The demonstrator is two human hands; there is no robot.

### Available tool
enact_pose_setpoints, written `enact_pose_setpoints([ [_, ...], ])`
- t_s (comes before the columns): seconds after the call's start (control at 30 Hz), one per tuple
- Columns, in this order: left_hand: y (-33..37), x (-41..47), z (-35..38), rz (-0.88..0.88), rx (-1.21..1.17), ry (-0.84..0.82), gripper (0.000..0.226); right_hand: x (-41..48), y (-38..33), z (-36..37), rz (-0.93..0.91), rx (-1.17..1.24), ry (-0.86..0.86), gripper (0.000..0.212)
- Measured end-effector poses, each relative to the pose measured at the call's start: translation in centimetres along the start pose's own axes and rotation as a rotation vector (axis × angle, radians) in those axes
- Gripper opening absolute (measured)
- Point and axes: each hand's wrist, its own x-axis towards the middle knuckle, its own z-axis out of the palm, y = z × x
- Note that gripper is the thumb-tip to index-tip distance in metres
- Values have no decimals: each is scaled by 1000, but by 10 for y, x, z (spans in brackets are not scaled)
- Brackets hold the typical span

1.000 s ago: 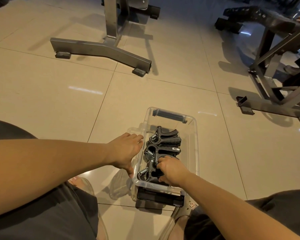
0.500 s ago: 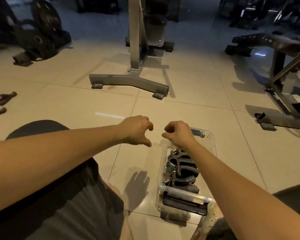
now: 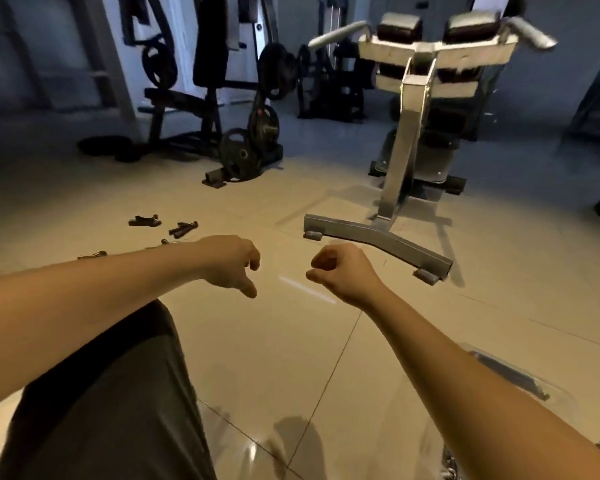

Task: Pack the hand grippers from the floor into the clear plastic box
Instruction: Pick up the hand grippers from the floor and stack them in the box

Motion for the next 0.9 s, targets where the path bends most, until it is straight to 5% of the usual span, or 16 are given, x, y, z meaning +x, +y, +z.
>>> enact_pose_setpoints([
  [0.23, -176, -6, 18, -221, -281, 225, 47, 93, -77, 109, -43, 1, -132, 21],
  [0.57, -414, -4, 59, -414, -439, 290, 29, 204, -184, 243, -89, -57, -220, 22],
  [0.9, -538, 12, 79, -473, -472, 243, 26, 273, -226, 309, -62, -78, -247, 15],
])
